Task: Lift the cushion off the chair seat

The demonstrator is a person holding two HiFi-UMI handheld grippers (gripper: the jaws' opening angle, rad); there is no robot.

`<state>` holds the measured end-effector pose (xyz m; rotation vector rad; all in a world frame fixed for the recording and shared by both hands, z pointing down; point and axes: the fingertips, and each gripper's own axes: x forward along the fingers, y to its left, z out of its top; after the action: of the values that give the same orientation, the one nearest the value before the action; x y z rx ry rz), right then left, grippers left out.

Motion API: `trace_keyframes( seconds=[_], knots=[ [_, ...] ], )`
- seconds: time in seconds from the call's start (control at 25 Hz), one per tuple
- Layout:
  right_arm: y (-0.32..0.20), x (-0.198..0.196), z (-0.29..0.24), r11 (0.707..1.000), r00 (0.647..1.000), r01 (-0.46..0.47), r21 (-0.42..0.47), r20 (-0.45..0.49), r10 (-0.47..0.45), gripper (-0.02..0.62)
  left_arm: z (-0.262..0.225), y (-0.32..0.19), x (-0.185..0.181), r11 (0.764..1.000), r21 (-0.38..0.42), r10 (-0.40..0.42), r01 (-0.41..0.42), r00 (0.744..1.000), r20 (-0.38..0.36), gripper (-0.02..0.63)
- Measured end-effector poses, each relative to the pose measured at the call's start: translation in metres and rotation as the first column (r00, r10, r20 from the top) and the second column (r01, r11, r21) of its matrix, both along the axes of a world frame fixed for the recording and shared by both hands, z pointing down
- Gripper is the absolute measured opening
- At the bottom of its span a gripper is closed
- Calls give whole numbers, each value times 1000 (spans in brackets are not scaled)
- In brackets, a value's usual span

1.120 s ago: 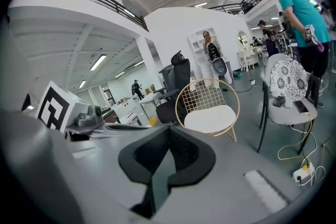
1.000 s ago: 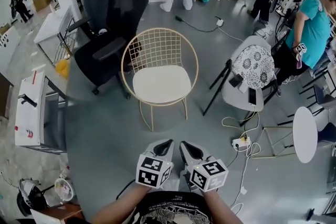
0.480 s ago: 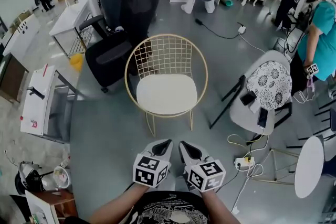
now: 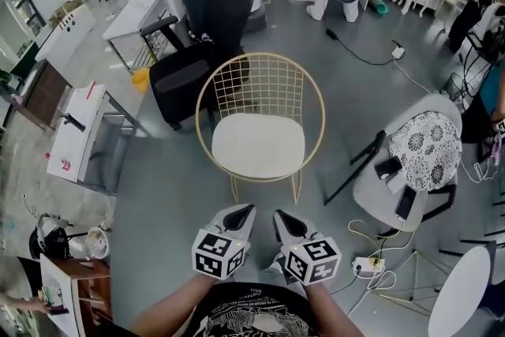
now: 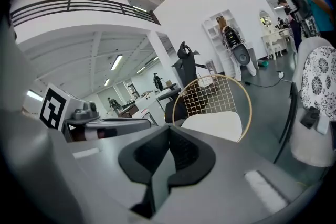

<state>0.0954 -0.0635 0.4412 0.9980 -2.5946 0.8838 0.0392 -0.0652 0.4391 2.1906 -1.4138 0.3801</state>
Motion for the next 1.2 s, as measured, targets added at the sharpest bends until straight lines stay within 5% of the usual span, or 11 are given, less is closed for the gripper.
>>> trace_keyframes(
  seconds=[0.36, 0.8, 0.96, 1.2],
  knots=[
    [-19, -6, 12, 994, 994, 107, 29, -23, -106, -4, 8, -12, -4, 998, -10, -61, 61, 996, 64, -3],
    [-62, -32, 40, 976, 971, 214, 35, -114, -208, -3, 71, -60, -37, 981, -108, -172, 159, 978, -117, -3],
    [-79, -43, 58, 963, 950, 270, 19, -166, -263, -3, 106, -76, -50, 971, -163, -215, 177, 942, -259, -3],
    [-102, -62, 84, 953, 932, 305, 0, -206, -298, -3, 161, -101, -64, 953, -208, -291, 219, 849, -442, -3]
  ],
)
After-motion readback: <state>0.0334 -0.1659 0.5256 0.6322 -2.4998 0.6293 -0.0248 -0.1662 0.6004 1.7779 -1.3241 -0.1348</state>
